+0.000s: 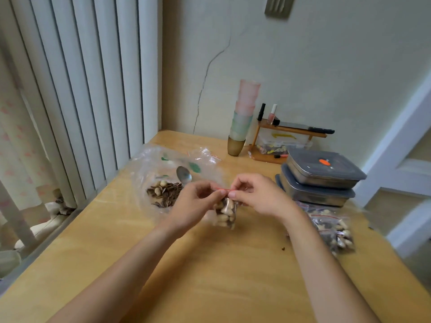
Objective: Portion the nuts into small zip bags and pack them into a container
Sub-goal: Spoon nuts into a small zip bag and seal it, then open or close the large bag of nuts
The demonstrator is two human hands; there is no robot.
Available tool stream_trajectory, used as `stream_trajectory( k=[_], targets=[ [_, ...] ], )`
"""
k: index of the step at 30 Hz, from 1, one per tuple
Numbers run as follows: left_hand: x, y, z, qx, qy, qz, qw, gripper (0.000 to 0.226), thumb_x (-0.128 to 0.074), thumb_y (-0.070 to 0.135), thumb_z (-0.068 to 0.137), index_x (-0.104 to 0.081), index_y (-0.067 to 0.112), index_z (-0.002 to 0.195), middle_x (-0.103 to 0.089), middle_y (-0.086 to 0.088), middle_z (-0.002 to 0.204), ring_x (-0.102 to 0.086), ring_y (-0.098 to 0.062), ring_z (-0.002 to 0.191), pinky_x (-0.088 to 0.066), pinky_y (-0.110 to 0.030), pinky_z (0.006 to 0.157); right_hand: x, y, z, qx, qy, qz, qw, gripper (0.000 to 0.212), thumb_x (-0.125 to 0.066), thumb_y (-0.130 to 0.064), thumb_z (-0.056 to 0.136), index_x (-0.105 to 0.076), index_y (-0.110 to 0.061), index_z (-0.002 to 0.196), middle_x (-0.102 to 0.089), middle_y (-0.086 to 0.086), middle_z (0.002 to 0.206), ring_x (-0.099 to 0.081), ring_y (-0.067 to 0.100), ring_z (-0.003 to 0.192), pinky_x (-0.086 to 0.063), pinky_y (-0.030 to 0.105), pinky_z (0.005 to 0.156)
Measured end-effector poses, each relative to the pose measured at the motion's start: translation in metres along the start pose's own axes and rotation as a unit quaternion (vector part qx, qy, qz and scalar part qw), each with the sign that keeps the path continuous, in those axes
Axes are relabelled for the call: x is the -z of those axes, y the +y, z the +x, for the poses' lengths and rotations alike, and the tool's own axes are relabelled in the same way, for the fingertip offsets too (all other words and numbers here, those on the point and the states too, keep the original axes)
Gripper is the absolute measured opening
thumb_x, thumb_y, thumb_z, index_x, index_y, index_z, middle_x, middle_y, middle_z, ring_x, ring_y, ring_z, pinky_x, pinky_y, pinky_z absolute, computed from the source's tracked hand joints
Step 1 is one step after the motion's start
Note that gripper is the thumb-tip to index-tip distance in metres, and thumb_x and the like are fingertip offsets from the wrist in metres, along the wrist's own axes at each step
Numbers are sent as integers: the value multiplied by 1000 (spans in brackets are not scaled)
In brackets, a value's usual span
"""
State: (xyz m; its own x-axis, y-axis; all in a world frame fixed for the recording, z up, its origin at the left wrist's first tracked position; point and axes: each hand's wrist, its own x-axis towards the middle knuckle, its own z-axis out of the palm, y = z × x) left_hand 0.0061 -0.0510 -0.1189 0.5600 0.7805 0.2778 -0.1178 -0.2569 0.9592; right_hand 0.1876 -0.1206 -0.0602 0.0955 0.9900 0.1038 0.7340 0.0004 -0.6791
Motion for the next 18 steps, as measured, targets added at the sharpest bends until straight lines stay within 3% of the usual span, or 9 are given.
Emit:
stream_trajectory(
  k=[2,4,7,8,11,16,18],
  targets=[
    [-22,4,6,-12,-27,37,999,12,-69,20,95,-74,11,90,-71,-5,75,-62,-15,71,-57,-42,72,16,11,-21,-15,5,-2,1000,9,-73,-23,95,-70,-21,87,-73,-2,79,-67,6,71,-55,34,74],
    [-47,7,9,-12,-37,52,998,10,-70,23,93,-73,15,88,-71,-10,75,-64,-17,69,-59,-46,73,30,21,-42,-28,21,3,999,7,-71,-23,97,-70,-21,90,-73,0,83,-65,7,71,-56,33,73],
    [-90,3,5,30,-68,61,995,10,-76,25,86,-69,20,90,-73,-5,82,-71,-20,72,-59,-44,76,51,41,-69,-68,35,-21,997,12,-66,-20,100,-69,-24,89,-70,-3,82,-61,2,63,-51,24,59],
    [-105,0,1,41,-85,72,993,15,-78,26,82,-67,22,91,-73,-3,86,-72,-21,77,-59,-43,77,57,49,-77,-84,33,-33,995,14,-65,-19,100,-68,-25,88,-71,-1,83,-60,3,63,-53,29,59],
    [-145,-7,-11,38,-127,85,987,26,-81,20,78,-60,26,91,-68,0,90,-68,-17,81,-55,-36,77,73,72,-102,-127,31,-50,990,21,-61,-15,102,-69,-26,86,-73,3,88,-58,11,68,-58,43,75],
    [-196,-1,-21,-37,-127,109,985,34,-80,23,77,-61,13,103,-61,6,85,-55,-6,73,-52,-34,74,103,97,-143,-144,63,19,987,32,-57,-3,102,-69,-25,83,-65,-11,70,-55,8,65,-50,28,67],
    [-207,3,-26,-52,-126,68,988,42,-83,32,75,-58,21,106,-59,12,92,-55,0,78,-50,-25,72,114,102,-154,-132,95,38,986,28,-56,-3,103,-69,-23,88,-65,-6,71,-55,10,66,-49,27,67]
  ],
)
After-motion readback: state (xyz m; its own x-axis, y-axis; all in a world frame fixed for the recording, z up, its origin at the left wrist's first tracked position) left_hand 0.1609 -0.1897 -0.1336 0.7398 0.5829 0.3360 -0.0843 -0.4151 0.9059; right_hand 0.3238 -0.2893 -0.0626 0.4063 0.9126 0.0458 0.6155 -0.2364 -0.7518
